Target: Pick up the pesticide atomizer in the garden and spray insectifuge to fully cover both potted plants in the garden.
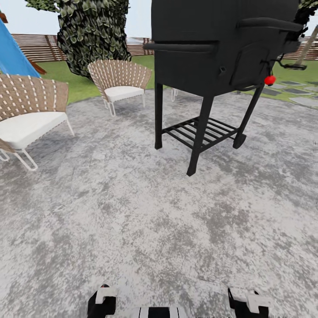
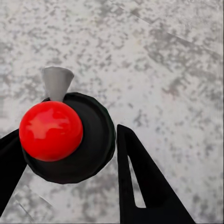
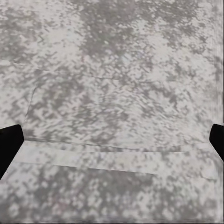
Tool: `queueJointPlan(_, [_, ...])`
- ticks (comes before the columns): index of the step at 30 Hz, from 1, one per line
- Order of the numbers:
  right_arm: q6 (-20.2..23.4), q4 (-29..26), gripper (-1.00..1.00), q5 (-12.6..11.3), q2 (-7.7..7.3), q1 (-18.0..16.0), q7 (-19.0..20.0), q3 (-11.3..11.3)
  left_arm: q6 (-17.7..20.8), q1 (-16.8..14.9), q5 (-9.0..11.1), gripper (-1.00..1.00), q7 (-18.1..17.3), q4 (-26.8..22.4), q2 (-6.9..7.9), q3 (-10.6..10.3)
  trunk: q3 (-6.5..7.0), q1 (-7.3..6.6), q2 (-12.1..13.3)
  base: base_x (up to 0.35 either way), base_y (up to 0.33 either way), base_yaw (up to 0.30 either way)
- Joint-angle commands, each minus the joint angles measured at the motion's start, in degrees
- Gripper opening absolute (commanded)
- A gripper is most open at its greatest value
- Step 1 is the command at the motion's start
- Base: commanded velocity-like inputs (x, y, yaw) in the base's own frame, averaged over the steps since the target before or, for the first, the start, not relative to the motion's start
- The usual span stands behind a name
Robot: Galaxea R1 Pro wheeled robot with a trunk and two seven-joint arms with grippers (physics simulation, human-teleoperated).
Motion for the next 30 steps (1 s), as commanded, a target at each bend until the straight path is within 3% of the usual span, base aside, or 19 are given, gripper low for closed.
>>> queueJointPlan(1, [-0.1,0.2,1.0,0.2,0.0,0.0,-0.2,0.0,-0.2,0.0,0.2,-1.0,0.2,0.0,-0.09,0.0,0.15,-0.24,0.4,0.0,0.0,-0.284])
queueJointPlan(30, [-0.1,3.2,1.0,0.2,0.09,0.0,-0.1,0.1,0.6,0.0,0.5,-1.0,0.1,-0.3,0.09,0.1,5.36,-6.61,12.0,0.0,0.0,-0.287])
